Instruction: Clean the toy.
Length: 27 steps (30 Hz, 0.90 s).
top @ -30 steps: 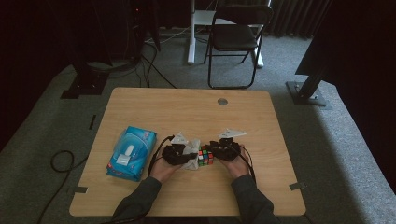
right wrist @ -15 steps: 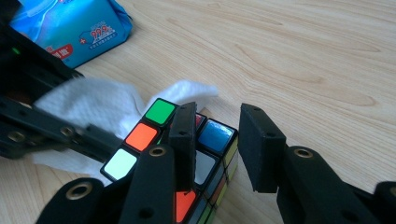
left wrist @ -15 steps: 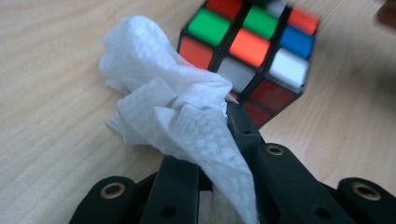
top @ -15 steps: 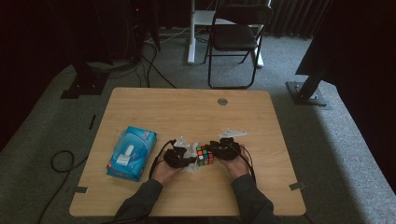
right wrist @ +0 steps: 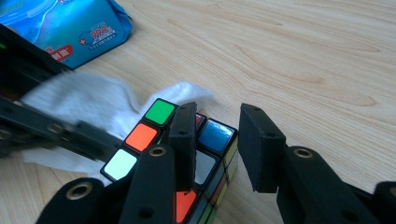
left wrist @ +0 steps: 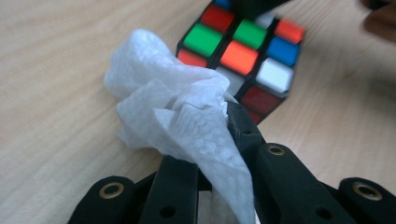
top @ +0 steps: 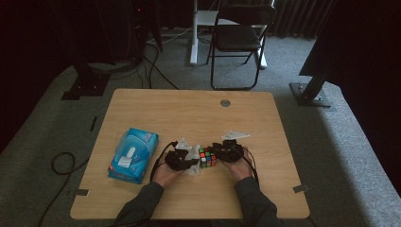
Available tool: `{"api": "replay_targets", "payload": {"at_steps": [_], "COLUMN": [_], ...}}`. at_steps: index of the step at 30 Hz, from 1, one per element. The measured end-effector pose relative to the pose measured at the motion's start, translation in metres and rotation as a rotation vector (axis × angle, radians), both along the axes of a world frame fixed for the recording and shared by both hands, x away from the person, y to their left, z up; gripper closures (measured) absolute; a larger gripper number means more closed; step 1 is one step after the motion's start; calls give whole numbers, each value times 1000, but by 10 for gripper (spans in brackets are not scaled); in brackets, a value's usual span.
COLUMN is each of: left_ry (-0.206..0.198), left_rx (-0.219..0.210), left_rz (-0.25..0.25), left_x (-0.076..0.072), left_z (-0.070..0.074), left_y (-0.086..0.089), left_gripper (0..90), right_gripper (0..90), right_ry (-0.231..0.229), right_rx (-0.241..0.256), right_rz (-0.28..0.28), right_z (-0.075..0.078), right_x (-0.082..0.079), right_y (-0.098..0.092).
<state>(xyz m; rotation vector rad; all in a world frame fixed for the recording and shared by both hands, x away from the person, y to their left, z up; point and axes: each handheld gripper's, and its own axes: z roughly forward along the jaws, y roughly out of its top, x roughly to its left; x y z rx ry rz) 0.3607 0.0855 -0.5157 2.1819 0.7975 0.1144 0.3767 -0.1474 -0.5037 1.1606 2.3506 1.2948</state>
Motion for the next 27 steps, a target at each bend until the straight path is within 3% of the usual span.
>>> {"api": "replay_targets", "payload": {"at_steps": [5, 10, 27], "left_ry": [-20, -18, 47], "left_rx": [-31, -36, 49], "left_rz": [-3, -45, -41], "left_x": [-4, -11, -4], "left_z": [12, 15, -14], "left_y": [6, 1, -8], "left_gripper": [831, 831, 832], "right_gripper": [677, 678, 678], "right_ry": [2, 2, 3], "right_rx": [-2, -1, -2], "right_rz": [-5, -5, -7], "right_z": [0, 0, 0], "right_x": [-1, -1, -1], "right_y": [0, 0, 1]}}
